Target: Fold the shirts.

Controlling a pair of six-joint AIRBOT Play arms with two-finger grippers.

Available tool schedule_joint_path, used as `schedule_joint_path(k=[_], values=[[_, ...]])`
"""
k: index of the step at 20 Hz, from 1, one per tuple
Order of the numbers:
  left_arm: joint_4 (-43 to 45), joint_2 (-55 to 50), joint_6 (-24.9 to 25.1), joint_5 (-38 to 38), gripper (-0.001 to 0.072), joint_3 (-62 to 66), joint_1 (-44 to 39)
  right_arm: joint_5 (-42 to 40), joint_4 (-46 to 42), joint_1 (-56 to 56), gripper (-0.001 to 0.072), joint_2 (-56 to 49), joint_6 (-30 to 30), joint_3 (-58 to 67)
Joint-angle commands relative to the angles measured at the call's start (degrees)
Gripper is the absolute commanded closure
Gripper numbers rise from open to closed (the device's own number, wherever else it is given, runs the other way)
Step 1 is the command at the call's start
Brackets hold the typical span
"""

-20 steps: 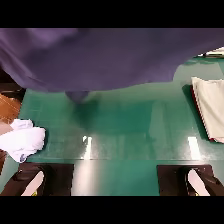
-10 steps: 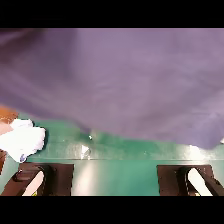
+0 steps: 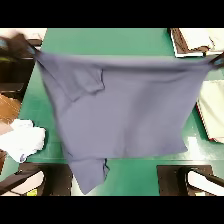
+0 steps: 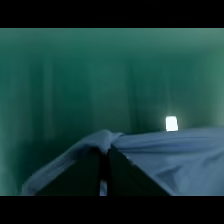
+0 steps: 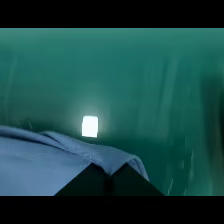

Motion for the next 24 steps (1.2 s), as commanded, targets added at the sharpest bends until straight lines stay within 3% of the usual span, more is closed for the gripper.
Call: schedule_joint_path(k=[1,5,9,15,23,24], values=[[-1.0,-12.5,1.6,4.6,0.0677,-6.0,-0.2,-3.0,-5.0,5.1,0.0698,-12.6,1.3,-3.1],[-1.2,-18.9,4.7,17.9,0.0678,-4.5,-0.2,-6.6,-4.6,5.0,0.0698,-24.9,1.2,8.3],[-1.1,-20.5,7.1,22.0,0.0678,-2.3,-0.2,-7.9,-4.6,5.0,0.0698,-30.4,1.1,18.9],[0.0,-20.5,9.0,10.4,0.0677,-6.6,-0.2,-1.6,-5.3,4.7,0.0698,-30.9,-1.1,14.0],[0.5,-20.4,8.9,12.3,0.0674,-19.1,-0.2,-7.9,-5.0,5.5,0.0692,-25.6,-1.0,-3.4],[0.5,-20.4,8.5,12.0,0.0581,-19.1,-0.2,-9.0,-5.1,5.4,0.0546,-24.4,-1.0,-4.7]])
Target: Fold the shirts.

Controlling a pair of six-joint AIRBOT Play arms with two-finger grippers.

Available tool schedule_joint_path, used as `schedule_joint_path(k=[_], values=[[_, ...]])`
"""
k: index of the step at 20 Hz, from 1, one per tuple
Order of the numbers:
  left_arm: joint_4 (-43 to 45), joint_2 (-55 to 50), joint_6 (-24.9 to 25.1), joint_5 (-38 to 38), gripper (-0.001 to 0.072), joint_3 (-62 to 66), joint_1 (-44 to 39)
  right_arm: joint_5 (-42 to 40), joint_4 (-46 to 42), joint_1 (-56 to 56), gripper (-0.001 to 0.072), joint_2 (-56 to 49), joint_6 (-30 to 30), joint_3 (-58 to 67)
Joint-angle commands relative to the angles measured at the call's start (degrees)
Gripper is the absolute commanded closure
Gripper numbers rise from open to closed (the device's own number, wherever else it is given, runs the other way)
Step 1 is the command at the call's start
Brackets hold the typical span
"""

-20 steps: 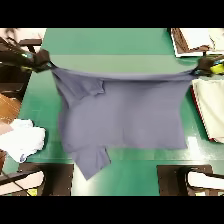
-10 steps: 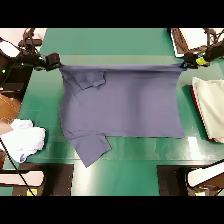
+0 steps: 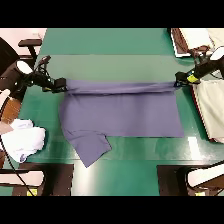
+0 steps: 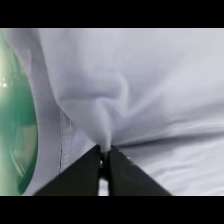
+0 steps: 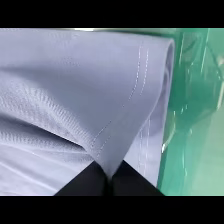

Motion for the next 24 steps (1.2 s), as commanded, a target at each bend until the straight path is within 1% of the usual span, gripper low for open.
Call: schedule_joint_path(k=[1,2,3,4,6,7,10,12,13,15,17,19,20,24], values=[[-0.2,0.2,-0.6,-0.6,0.0253,-1.9,0.0,-3.7,0.4,-0.4,0.029,3.9,0.0,-5.6],[-0.1,0.4,-2.0,-1.7,0.0192,-1.7,0.1,-3.1,0.3,-1.0,0.0253,5.0,0.0,-6.1],[0.0,1.0,-2.2,-3.5,0.0208,-1.8,0.2,-2.1,0.4,-1.6,0.0253,6.4,0.0,-6.6],[1.1,2.3,-3.3,-5.6,0.0207,-1.8,0.2,-0.9,0.3,-2.4,0.0254,8.2,-0.1,-7.5],[3.0,6.2,-3.4,-8.7,0.0207,-3.3,0.0,-0.2,0.4,-4.6,0.0259,13.4,-0.1,-11.8],[3.0,9.5,-3.4,-9.2,0.0207,-6.1,0.0,-0.2,0.5,-5.5,0.0259,16.6,-0.1,-14.6],[3.0,20.8,-5.3,-9.4,0.0207,-20.0,0.0,-1.7,0.5,-7.5,0.0259,24.7,-0.2,-22.4],[2.3,29.1,-8.0,-11.3,0.0207,-31.1,0.0,-4.1,0.9,-7.6,0.0259,28.9,-1.0,-26.3],[1.3,32.8,-8.5,-12.3,0.0207,-35.5,-0.3,-5.6,1.0,-7.5,0.026,30.7,-1.0,-27.9],[0.6,39.7,-11.9,-13.1,0.0207,-42.5,-2.6,-7.1,0.9,-6.6,0.026,32.6,-1.0,-28.9],[0.6,44.1,-15.2,-13.5,0.0207,-46.9,-6.1,-8.3,0.9,-5.1,0.026,33.7,-1.1,-28.9],[0.1,45.3,-17.6,-12.5,0.0207,-49.3,-10.0,-9.0,0.9,-3.7,0.026,34.1,-2.0,-28.9],[-0.9,45.3,-18.5,-10.7,0.0207,-50.3,-11.6,-8.9,0.9,-2.9,0.026,34.1,-2.1,-28.9],[-6.8,45.3,-18.6,-0.5,0.0208,-52.5,-14.2,-9.4,0.8,-0.9,0.026,34.1,-2.0,-28.9]])
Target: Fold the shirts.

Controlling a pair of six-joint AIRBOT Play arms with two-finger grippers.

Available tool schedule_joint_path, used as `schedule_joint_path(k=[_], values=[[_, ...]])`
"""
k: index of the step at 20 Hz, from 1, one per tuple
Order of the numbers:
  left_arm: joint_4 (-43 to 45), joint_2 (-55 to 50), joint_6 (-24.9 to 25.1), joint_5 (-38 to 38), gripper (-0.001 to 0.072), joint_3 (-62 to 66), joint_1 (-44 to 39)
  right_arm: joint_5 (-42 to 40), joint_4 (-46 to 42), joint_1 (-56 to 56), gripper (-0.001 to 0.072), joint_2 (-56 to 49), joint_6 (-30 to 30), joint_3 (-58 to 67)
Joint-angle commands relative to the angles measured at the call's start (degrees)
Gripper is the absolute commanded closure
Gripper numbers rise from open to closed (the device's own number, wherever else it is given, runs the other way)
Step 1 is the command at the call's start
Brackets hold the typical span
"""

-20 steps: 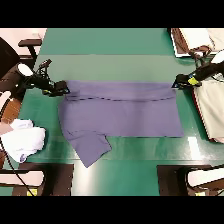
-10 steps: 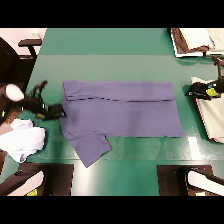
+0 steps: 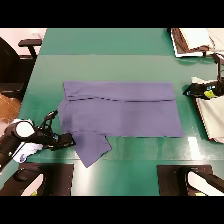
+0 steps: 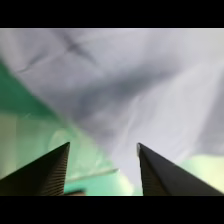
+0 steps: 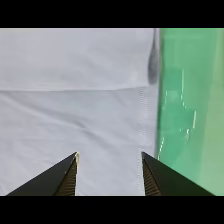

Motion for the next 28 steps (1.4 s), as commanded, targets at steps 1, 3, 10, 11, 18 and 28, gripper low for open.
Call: schedule_joint_path(k=[1,3,10,11,18,28], values=[[-3.3,0.9,-1.9,7.1,0.0208,-2.4,-2.1,-0.6,0.0,1.3,0.026,0.4,-0.2,-0.2],[-2.8,0.8,-2.3,6.8,0.0208,-2.8,-2.1,-0.5,-0.1,1.3,0.026,0.4,-0.2,-0.2],[-2.7,0.7,-0.1,3.9,0.0677,0.3,-2.1,6.8,-5.2,-3.4,0.026,0.2,-0.2,-3.1],[-2.7,0.7,0.9,3.4,0.0677,1.5,-2.1,7.6,-5.0,-6.4,0.026,0.7,-0.2,-6.2],[-2.9,0.7,1.0,7.0,0.0677,3.6,-2.1,9.0,-0.1,-25.2,0.0261,-2.8,-0.9,-28.2],[-1.4,0.7,1.5,0.9,0.0678,3.8,-2.1,2.8,4.8,-13.7,0.0696,-5.6,-2.7,-24.4]])
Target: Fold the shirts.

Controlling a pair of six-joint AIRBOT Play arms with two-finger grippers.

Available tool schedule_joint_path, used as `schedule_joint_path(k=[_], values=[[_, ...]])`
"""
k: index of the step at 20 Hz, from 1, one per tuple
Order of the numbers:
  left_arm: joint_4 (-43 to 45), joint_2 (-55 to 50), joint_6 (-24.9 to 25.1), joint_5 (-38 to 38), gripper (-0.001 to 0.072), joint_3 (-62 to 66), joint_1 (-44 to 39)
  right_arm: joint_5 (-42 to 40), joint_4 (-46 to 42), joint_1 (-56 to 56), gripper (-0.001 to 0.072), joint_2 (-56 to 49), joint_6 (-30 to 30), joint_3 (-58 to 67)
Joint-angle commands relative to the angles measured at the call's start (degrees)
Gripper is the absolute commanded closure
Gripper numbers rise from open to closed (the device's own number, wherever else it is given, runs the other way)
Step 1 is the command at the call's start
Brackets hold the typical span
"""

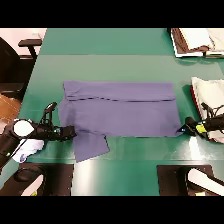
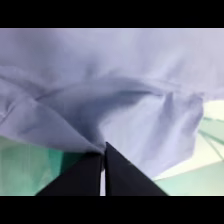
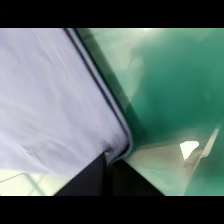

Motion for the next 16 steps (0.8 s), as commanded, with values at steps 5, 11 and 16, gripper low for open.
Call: schedule_joint_path(k=[5,11,16], values=[[8.5,7.6,-2.6,-14.5,0.0679,1.5,0.0,6.3,-11.1,8.0,0.0696,5.5,-0.1,5.8],[8.9,18.6,-7.9,-28.9,0.0679,3.7,0.0,17.5,-18.6,4.0,0.0697,21.3,-0.1,5.9],[10.8,5.8,-1.1,-17.5,0.0679,11.1,0.0,11.5,-9.5,5.5,0.0698,20.1,0.0,7.2]])
